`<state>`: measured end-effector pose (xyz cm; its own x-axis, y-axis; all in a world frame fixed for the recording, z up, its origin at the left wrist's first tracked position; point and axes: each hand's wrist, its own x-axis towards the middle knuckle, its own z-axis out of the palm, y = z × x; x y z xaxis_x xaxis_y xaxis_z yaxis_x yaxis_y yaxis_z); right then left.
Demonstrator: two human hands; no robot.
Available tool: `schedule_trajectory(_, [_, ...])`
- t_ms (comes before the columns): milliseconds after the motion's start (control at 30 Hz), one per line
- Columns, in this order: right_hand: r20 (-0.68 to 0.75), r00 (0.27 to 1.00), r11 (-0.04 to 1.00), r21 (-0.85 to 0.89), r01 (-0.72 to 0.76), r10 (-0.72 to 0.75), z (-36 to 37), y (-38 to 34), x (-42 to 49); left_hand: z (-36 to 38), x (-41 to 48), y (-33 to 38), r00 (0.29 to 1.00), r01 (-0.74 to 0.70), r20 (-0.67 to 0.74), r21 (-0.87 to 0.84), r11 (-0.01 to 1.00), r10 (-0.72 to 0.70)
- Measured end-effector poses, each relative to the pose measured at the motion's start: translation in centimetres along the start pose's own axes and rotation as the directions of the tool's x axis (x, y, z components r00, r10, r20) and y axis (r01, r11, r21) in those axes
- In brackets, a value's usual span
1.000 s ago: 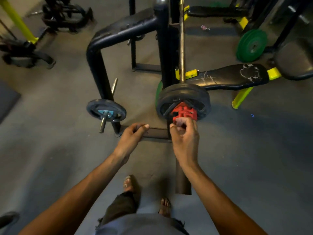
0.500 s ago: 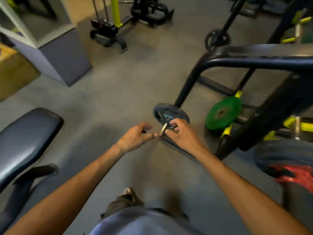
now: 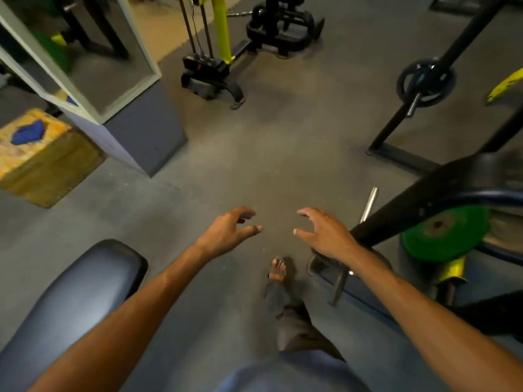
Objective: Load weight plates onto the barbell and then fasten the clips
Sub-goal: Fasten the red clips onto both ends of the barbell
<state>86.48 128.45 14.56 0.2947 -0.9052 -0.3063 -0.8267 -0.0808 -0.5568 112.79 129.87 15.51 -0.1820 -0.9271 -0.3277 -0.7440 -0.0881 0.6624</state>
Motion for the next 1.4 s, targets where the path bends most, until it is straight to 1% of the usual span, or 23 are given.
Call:
schedule_trajectory(133, [-0.031, 0.999, 0.999, 0.036, -0.014, 0.015, -3.7, 1.4, 10.3, -4.0, 10.1, 0.2, 1.000, 0.029, 0.010, 0.026, 0.999, -0.029])
schedule_trajectory(200, [-0.042, 0.999, 0.997, 0.067, -0.028, 0.031, -6.5, 1.6, 15.1, -6.5, 15.3, 1.0, 0.998, 0.030, 0.049, 0.055, 0.998, -0.033])
schedule_trajectory(267, [-0.052, 0.998, 0.996, 0.073, -0.042, 0.046, -9.5, 1.8, 19.9, -9.3, 20.9, 2.4, 0.996, 0.005, 0.085, 0.089, 0.996, -0.012])
schedule_trajectory(400, [-0.117, 0.990, 0.995, 0.069, -0.072, 0.080, -15.5, 3.3, 28.8, -13.6, 32.0, 5.9, 0.996, -0.065, 0.068, 0.073, 0.995, 0.060])
schedule_trajectory(600, [-0.168, 0.964, 0.974, 0.131, -0.187, 0.207, -23.3, 8.7, 40.9, -15.6, 50.8, 10.7, 0.970, -0.180, 0.171, 0.030, 0.983, 0.172])
schedule_trajectory(800, [-0.212, 0.900, 0.914, 0.233, -0.332, 0.381, -31.2, 15.1, 54.4, -16.6, 71.8, 14.9, 0.910, -0.285, 0.313, -0.007, 0.959, 0.272])
schedule_trajectory(933, [-0.254, 0.856, 0.878, 0.301, -0.373, 0.451, -38.7, 18.2, 61.0, -18.3, 84.0, 21.1, 0.867, -0.339, 0.391, 0.007, 0.941, 0.309])
schedule_trajectory(1100, [-0.296, 0.784, 0.812, 0.419, -0.407, 0.546, -47.6, 23.7, 67.8, -19.5, 96.2, 30.0, 0.799, -0.423, 0.475, 0.006, 0.906, 0.369])
schedule_trajectory(1167, [-0.300, 0.758, 0.788, 0.445, -0.425, 0.579, -50.3, 26.5, 71.1, -18.9, 101.5, 32.3, 0.772, -0.454, 0.503, 0.008, 0.891, 0.389])
schedule_trajectory(1267, [-0.336, 0.725, 0.771, 0.481, -0.416, 0.601, -54.3, 31.7, 76.4, -17.1, 110.6, 36.3, 0.743, -0.495, 0.525, 0.014, 0.869, 0.415])
schedule_trajectory(1400, [-0.361, 0.680, 0.740, 0.534, -0.410, 0.638, -61.2, 38.7, 82.2, -15.1, 121.3, 43.8, 0.719, -0.534, 0.544, 0.032, 0.845, 0.433])
